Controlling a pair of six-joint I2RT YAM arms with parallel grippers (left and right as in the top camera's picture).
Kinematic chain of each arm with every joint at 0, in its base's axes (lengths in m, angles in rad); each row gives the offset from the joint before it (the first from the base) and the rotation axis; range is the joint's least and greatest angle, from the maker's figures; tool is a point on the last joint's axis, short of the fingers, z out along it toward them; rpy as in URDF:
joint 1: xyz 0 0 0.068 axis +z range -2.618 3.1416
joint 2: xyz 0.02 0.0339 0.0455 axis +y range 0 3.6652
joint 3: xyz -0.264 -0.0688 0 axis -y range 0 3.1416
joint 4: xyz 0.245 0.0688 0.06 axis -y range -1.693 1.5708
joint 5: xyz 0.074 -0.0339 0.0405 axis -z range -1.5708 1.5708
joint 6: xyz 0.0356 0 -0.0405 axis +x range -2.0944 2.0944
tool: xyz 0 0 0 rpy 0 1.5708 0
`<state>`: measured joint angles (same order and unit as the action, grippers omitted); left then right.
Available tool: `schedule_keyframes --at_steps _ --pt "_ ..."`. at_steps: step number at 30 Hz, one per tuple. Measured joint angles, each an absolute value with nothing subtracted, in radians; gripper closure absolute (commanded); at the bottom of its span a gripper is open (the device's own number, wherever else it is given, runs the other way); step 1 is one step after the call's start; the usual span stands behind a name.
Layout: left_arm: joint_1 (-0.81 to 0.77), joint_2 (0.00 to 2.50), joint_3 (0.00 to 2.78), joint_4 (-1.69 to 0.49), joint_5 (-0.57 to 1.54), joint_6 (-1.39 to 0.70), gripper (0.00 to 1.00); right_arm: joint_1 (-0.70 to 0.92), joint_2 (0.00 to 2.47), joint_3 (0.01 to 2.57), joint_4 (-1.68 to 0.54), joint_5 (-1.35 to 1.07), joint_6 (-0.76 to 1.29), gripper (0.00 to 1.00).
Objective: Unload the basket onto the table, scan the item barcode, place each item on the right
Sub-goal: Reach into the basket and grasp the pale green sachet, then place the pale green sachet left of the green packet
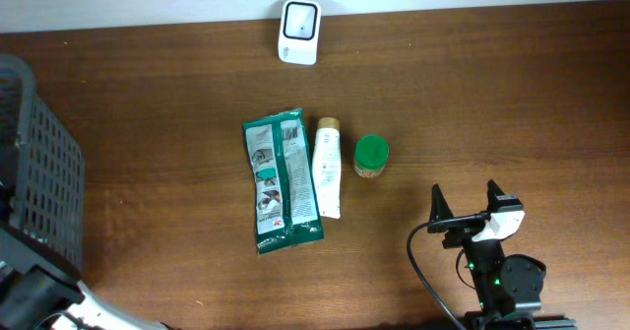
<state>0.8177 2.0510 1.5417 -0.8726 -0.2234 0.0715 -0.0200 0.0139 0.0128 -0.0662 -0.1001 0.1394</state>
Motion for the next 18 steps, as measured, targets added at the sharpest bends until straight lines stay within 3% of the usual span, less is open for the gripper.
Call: schedule_keyframes --at_steps 2,4,7,13,18 --pt "0.818 2.053 1.542 -0.872 -0.229 0.072 0.42 -0.02 0.014 0.013 -0.066 -0.1 0.14 0.02" --pt "0.817 2.064 1.544 -0.871 -0.237 0.072 0.53 -0.02 0.014 0.013 -0.066 -0.1 0.139 0.02" --pt "0.816 2.082 1.557 -0.87 -0.274 0.079 0.98 -0.02 0.014 0.013 -0.066 -0.1 0.14 0.02" --pt "0.817 2.088 1.584 -0.906 -0.281 0.082 1.0 -0.02 0.014 0.013 -0.066 -0.1 0.14 0.02" --pt "0.818 2.096 1.771 -1.113 -0.22 -0.006 1.0 -0.02 0.014 0.013 -0.066 -0.1 0.14 0.02"
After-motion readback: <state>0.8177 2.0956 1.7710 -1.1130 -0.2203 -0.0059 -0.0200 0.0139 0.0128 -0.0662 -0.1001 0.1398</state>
